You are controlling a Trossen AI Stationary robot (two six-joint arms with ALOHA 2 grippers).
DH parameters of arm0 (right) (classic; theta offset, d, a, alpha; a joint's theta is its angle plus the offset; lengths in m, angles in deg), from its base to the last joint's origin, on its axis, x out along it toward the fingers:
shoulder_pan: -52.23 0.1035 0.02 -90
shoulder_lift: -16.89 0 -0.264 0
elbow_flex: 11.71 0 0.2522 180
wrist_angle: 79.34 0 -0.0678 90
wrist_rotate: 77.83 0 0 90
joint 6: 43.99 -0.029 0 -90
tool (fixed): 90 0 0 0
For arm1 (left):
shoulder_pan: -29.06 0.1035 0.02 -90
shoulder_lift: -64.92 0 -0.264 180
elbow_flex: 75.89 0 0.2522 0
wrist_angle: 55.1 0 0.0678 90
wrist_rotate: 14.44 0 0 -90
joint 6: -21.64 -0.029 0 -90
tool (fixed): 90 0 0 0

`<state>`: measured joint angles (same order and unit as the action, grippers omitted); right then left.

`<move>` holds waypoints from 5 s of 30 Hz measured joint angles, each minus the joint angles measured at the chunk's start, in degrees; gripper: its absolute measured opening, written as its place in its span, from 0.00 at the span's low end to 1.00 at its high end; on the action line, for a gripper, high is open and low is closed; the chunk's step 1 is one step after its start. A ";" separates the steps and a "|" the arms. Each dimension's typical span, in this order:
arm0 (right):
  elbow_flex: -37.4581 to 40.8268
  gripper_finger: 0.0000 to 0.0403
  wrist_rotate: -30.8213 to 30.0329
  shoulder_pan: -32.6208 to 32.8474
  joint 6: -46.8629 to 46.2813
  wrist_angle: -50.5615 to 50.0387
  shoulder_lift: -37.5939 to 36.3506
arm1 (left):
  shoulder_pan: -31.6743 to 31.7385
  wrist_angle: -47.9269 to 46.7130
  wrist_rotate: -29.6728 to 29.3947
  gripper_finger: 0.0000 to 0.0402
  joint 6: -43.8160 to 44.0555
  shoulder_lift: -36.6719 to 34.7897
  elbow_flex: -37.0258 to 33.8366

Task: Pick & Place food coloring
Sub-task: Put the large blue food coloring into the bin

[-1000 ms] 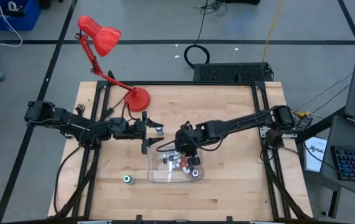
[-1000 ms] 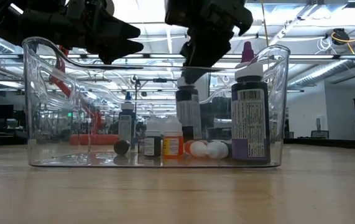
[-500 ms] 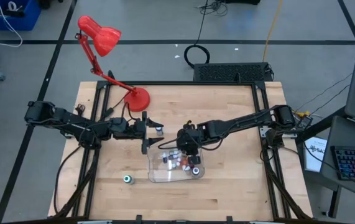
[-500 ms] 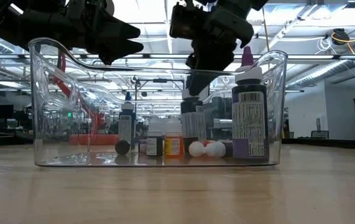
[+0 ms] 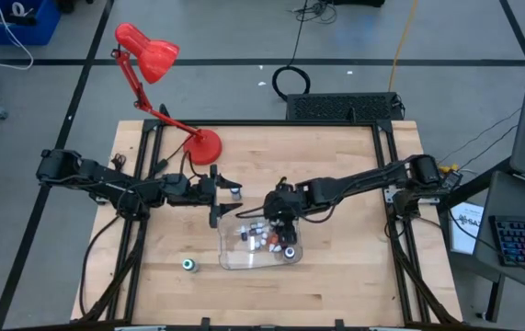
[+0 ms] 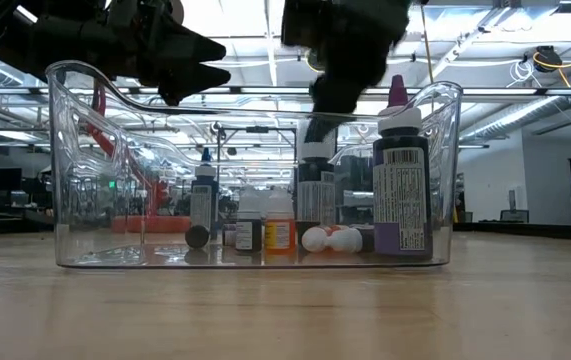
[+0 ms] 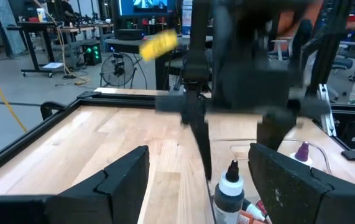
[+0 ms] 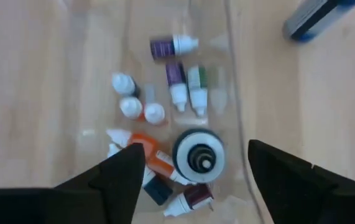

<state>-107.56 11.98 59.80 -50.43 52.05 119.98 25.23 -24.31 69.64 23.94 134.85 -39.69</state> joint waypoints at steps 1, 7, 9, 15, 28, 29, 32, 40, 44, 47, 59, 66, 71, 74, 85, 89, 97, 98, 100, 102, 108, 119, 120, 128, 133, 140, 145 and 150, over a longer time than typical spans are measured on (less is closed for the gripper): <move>0.00 0.68 -0.09 0.04 -0.26 0.17 -0.97 | 0.00 -0.05 -0.01 0.68 -0.06 0.00 0.00; -0.03 0.66 -2.95 0.76 -1.73 -3.30 -10.40 | 0.00 -3.27 0.90 0.68 1.07 0.00 0.02; 0.91 0.64 -5.95 1.61 -1.78 -4.20 -14.57 | 0.00 -3.34 2.01 0.68 0.91 0.00 0.02; 11.74 0.61 -18.46 5.05 -1.69 -1.72 -29.89 | -0.04 -2.98 3.18 0.68 0.75 0.00 0.02; 54.63 0.59 -27.17 5.29 1.64 25.43 -70.11 | 1.74 -53.38 -9.69 0.68 3.72 1.51 28.95; 57.14 0.59 -27.14 5.14 1.88 26.64 -73.15 | 1.58 -53.30 -9.62 0.68 2.96 1.43 30.05; 62.80 0.57 -27.10 4.85 1.76 27.77 -82.96 | 1.44 -53.95 -11.82 0.68 2.76 0.88 31.85; 69.72 0.53 -30.58 4.81 7.80 25.67 -102.99 | 6.97 -70.03 -13.54 0.68 16.20 2.31 36.36; 70.71 0.51 -31.39 4.90 10.40 27.00 -101.94 | 8.96 -72.83 -9.41 0.68 18.69 3.82 36.92; 72.60 0.51 -31.87 4.92 10.82 26.64 -102.74 | 9.00 -73.56 -5.87 0.68 18.63 5.08 36.92; 77.19 0.51 -34.15 4.92 4.55 31.04 -101.17 | 9.61 -81.68 -3.96 0.68 27.97 10.78 36.92; 77.55 0.52 -34.09 4.92 4.53 30.78 -100.39 | 10.27 -82.15 -4.53 0.68 29.69 12.84 36.97; 77.59 0.51 -34.07 4.92 4.54 30.76 -100.42 | 10.25 -81.47 -3.14 0.68 29.68 16.23 36.93; 77.59 0.51 -34.25 4.90 4.55 31.03 -100.28 | 10.03 -81.58 -2.61 0.68 29.79 18.27 36.95; 77.92 0.52 -34.20 4.92 4.52 45.11 -98.44 | 10.21 -77.50 -3.14 0.68 27.41 21.06 36.93; 77.92 0.51 -34.23 4.92 4.53 46.41 -98.46 | 10.21 -76.95 -3.17 0.68 26.32 20.04 37.02; 77.88 0.52 -34.23 4.92 4.53 46.41 -98.47 | 10.19 -79.28 -3.10 0.68 26.37 19.98 36.92; 77.88 0.52 -34.24 4.92 4.53 46.45 -98.48 | 10.19 -79.41 -3.10 0.68 26.37 19.96 36.89; 77.88 0.51 -34.24 4.92 4.53 46.45 -98.47 | 10.19 -78.87 -3.11 0.68 26.38 19.96 36.89; 77.85 0.51 -34.25 4.92 4.53 46.54 -98.49 | 10.19 -79.15 -3.13 0.68 26.44 19.96 36.89; 77.85 0.51 -34.25 4.92 4.53 46.60 -98.49 | 10.19 -79.09 -3.58 0.67 26.70 19.96 36.89; 77.81 0.51 -34.25 4.92 4.53 46.62 -98.49 | 10.19 -79.04 -3.09 0.29 25.17 19.96 36.89; 77.81 0.51 -34.24 4.92 4.53 46.62 -98.48 | 10.19 -78.98 -3.10 0.29 25.18 19.96 36.89; 77.79 0.52 -34.25 4.92 4.53 46.66 -98.47 | 5.70 -85.35 -2.97 0.29 25.25 13.87 42.67; 77.77 0.51 -34.20 4.90 4.53 46.67 -98.43 | -4.18 -93.31 -6.10 0.29 27.96 11.14 53.18; 77.77 0.51 -34.23 4.92 4.53 46.66 -98.41 | -19.42 -97.15 -13.56 0.29 35.40 15.47 59.15; 77.77 0.51 -34.20 4.92 4.53 46.66 -98.41 | -22.60 -98.95 -15.37 0.29 42.93 22.66 58.70; 77.77 0.51 -34.23 4.92 4.53 46.64 -98.41 | -21.64 -98.58 -12.85 0.29 46.78 29.21 56.95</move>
<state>-29.79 -22.25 64.72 -45.90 98.69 21.57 3.58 -122.89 56.79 70.71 164.06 17.26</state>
